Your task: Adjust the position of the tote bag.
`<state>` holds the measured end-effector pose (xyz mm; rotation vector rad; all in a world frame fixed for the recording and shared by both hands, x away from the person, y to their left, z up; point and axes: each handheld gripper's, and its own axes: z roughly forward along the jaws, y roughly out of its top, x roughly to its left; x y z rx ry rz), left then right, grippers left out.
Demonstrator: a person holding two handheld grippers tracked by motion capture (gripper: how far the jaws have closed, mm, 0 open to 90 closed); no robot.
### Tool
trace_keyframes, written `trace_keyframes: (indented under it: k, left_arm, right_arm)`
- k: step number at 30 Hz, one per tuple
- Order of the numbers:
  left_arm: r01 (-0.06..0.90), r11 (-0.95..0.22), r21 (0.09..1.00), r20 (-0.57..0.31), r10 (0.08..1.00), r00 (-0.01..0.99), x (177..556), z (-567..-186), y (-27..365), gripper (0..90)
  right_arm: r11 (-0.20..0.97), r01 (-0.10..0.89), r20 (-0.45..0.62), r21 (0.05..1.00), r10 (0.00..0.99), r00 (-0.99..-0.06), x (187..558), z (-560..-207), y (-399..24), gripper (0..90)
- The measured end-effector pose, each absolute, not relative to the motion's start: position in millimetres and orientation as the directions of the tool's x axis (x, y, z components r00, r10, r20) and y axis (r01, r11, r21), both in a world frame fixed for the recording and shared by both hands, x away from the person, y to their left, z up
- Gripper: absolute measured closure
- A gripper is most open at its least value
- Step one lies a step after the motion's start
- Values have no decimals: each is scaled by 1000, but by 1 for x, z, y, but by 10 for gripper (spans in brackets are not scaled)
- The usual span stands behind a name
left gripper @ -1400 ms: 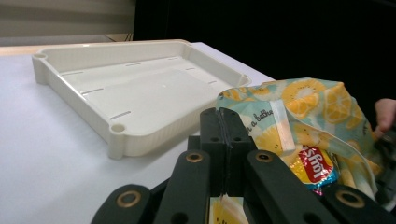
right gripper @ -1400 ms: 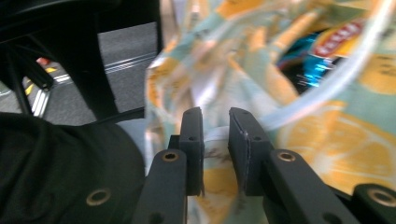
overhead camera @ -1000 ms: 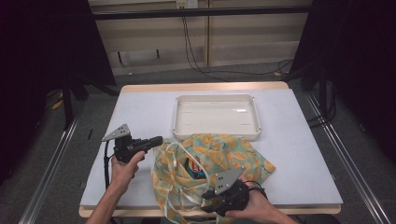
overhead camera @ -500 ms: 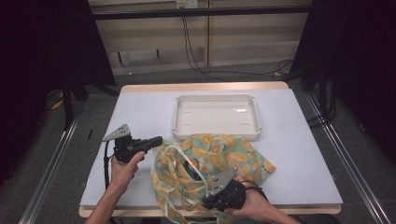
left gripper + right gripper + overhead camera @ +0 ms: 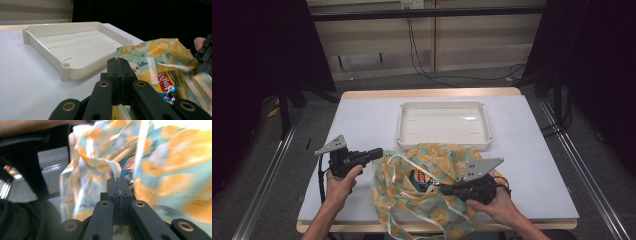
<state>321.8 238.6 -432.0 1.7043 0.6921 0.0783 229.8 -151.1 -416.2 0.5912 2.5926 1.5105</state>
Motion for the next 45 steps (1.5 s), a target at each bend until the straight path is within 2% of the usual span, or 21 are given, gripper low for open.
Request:
trace_keyframes:
  k: [14, 22, 45]
  left_arm:
    - [409, -93, 908, -315, 491, 812, 321, -434, 242, 896]
    - [415, -91, 905, -317, 505, 803, 323, -435, 247, 897]
    - [415, -156, 896, -297, 484, 823, 322, -446, 241, 893]
  right_arm:
    - [287, 295, 92, 911, 555, -826, 257, -383, -198, 900]
    - [243, 331, 108, 912, 636, -764, 276, -393, -219, 900]
    - [303, 425, 112, 853, 689, -716, 284, -430, -230, 900]
